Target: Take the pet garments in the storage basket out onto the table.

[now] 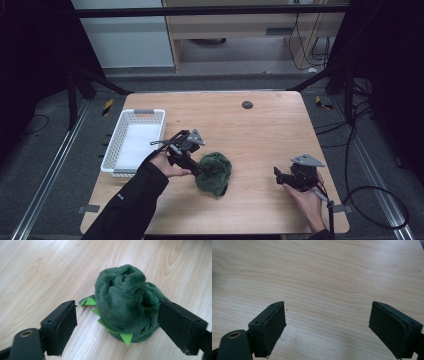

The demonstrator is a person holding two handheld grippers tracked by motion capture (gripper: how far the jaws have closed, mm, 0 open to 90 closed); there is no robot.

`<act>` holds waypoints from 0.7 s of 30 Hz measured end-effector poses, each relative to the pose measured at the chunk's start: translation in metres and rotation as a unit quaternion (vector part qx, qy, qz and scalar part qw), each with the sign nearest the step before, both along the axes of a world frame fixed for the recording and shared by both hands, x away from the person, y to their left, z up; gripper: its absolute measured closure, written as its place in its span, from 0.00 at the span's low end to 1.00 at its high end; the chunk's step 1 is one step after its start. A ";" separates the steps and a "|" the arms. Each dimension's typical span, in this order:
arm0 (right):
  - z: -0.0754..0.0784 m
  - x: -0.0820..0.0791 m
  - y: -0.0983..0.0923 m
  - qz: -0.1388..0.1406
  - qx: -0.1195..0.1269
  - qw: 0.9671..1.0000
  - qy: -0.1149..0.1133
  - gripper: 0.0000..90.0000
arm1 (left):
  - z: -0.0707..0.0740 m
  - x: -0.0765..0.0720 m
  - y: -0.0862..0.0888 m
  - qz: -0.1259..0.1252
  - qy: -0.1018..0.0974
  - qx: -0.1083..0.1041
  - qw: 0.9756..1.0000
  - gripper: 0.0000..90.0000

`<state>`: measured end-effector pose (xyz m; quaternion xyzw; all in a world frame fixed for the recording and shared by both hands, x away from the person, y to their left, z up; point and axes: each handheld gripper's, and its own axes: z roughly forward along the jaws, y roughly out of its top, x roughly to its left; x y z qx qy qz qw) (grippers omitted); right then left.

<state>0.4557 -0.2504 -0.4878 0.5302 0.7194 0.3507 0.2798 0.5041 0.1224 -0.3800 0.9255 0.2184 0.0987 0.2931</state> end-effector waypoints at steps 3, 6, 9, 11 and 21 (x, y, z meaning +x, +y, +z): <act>0.000 0.000 0.000 0.000 0.000 1.000 0.000 0.15 | 0.001 -0.006 0.011 0.019 -0.006 -0.013 1.000 0.13; 0.000 0.000 0.000 0.000 -0.001 1.000 0.000 0.15 | 0.001 -0.013 0.023 0.039 -0.013 -0.029 0.999 0.13; 0.000 0.000 0.000 -0.001 -0.001 1.000 0.000 0.15 | -0.001 -0.019 0.033 0.065 -0.022 -0.047 0.997 0.12; 0.000 0.000 0.000 -0.001 -0.002 1.000 0.000 0.15 | -0.002 -0.024 0.040 0.084 -0.029 -0.060 0.994 0.12; 0.000 0.000 -0.001 -0.002 -0.001 1.000 -0.002 0.15 | -0.017 -0.053 0.073 0.171 -0.077 -0.098 0.977 0.13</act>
